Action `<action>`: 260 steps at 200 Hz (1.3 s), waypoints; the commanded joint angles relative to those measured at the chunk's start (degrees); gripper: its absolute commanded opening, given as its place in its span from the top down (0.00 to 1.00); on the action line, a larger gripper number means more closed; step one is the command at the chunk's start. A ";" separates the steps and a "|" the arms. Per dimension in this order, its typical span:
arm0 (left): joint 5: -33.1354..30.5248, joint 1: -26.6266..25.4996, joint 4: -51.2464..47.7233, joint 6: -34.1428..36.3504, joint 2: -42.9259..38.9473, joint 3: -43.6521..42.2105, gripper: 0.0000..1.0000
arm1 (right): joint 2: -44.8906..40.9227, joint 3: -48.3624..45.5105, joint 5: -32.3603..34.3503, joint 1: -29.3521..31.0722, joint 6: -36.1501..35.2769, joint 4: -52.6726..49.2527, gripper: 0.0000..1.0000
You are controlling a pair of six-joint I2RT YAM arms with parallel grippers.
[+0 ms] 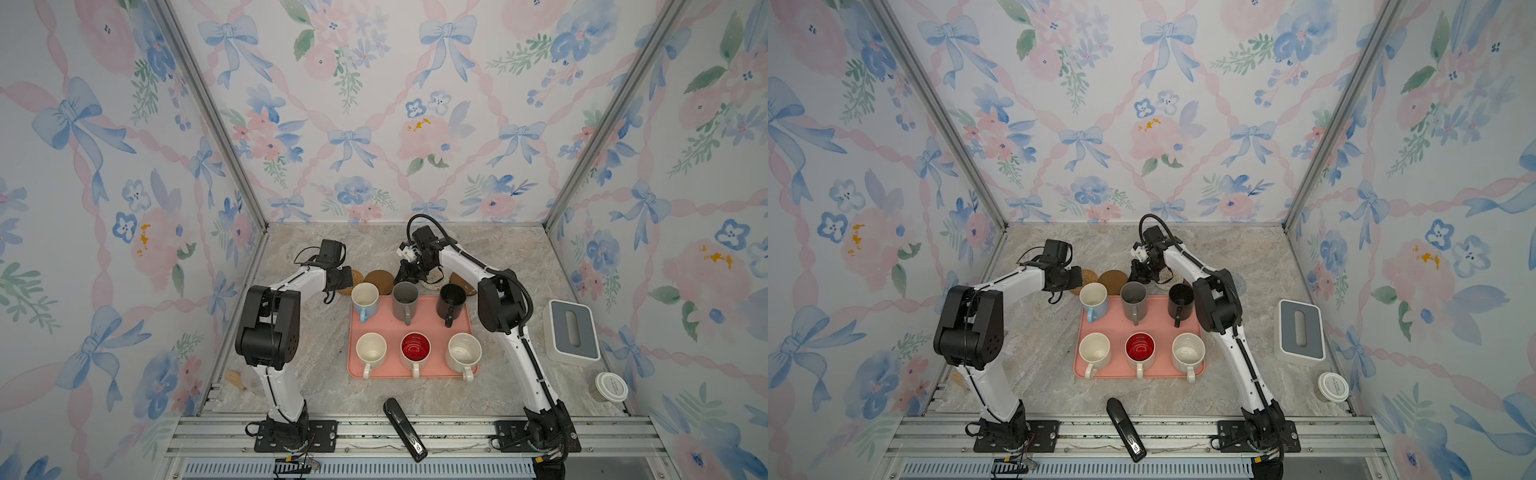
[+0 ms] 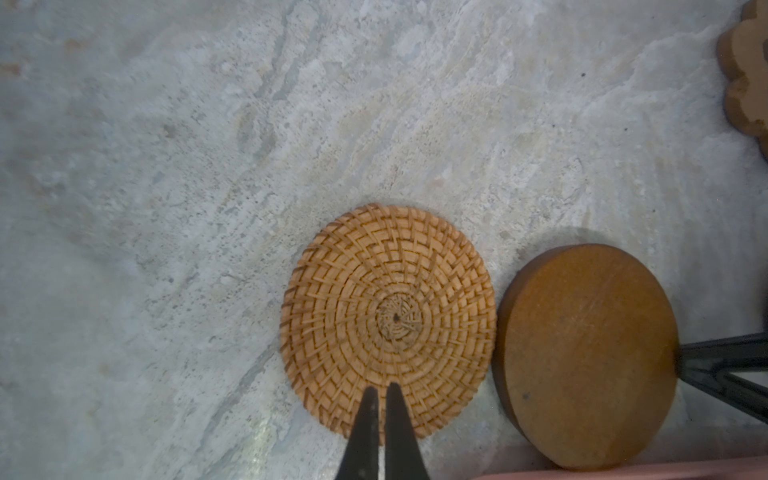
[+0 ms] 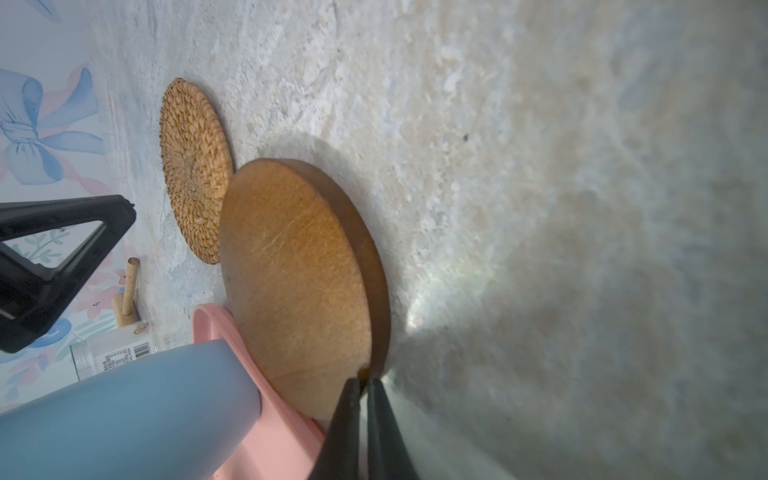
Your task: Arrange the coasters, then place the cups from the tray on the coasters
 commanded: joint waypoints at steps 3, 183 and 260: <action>-0.48 0.60 -0.19 -0.71 -1.06 -0.98 1.00 | 2.20 1.52 -1.30 1.17 1.52 0.93 0.91; -0.29 0.82 -0.02 -1.15 -2.78 -1.34 1.00 | 0.57 -0.75 -4.16 1.54 7.43 9.90 0.91; 0.59 0.28 1.67 -1.68 -5.14 -1.93 1.00 | -5.72 -4.26 -2.29 -3.88 8.24 13.67 0.92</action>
